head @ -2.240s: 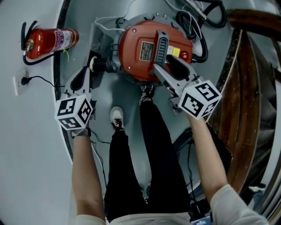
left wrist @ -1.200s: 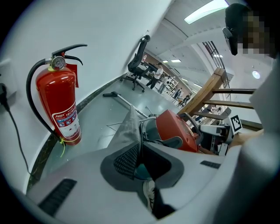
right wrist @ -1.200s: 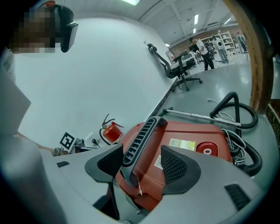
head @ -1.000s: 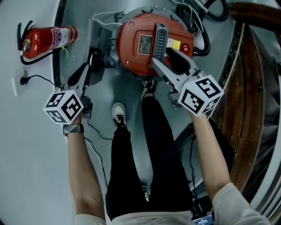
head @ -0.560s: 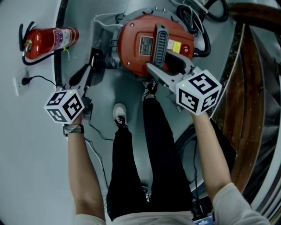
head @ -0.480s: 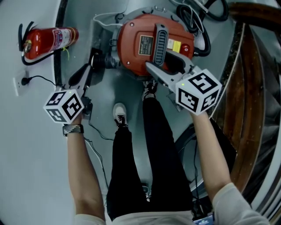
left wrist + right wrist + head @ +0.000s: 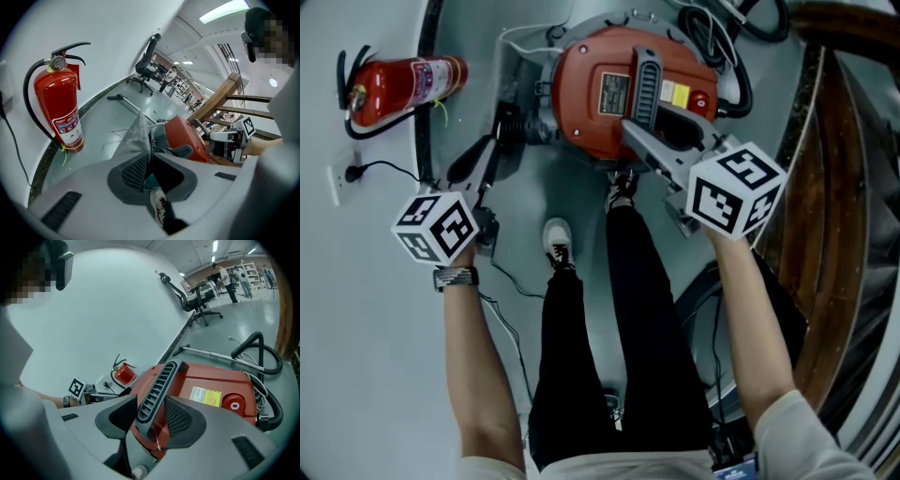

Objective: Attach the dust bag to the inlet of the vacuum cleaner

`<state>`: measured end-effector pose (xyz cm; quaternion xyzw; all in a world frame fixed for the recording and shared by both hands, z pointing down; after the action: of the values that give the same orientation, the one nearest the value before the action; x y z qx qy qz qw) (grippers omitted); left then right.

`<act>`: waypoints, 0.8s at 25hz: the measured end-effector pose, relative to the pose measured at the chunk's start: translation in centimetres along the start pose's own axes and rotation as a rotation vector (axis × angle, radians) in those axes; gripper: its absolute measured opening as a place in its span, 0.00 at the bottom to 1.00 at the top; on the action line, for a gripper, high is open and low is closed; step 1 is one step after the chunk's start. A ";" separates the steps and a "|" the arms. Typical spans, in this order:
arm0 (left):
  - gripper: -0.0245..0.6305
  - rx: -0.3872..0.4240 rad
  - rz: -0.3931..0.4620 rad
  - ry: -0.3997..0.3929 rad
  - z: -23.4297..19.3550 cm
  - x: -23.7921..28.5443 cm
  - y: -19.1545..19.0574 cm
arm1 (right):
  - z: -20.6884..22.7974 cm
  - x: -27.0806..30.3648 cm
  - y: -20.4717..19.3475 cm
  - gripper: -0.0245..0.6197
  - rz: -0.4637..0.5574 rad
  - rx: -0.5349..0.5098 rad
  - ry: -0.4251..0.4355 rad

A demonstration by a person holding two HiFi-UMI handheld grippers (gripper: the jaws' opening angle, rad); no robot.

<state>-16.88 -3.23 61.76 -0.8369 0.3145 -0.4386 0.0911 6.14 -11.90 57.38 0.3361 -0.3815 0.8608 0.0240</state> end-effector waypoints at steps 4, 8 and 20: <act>0.08 0.003 -0.012 -0.006 0.1 0.0 0.0 | 0.0 0.1 0.1 0.32 -0.010 0.048 0.008; 0.08 -0.006 -0.028 -0.019 0.0 -0.1 -0.1 | 0.0 0.3 0.0 0.31 -0.007 0.076 0.013; 0.09 -0.101 -0.001 -0.065 0.3 0.0 -0.5 | 0.0 0.4 -0.1 0.31 0.013 0.073 0.004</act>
<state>-16.38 -2.85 61.80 -0.8543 0.3328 -0.3949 0.0588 5.84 -11.92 57.65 0.3324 -0.3519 0.8750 0.0070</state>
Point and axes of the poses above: the fingertips, and each gripper's own axes: x forward along the fingers, z to its right, y out of its top, the point moved 3 cm from there along -x, backward along the fingers, and after that the axes turned 8 degrees about -x, right-handed, at the moved point
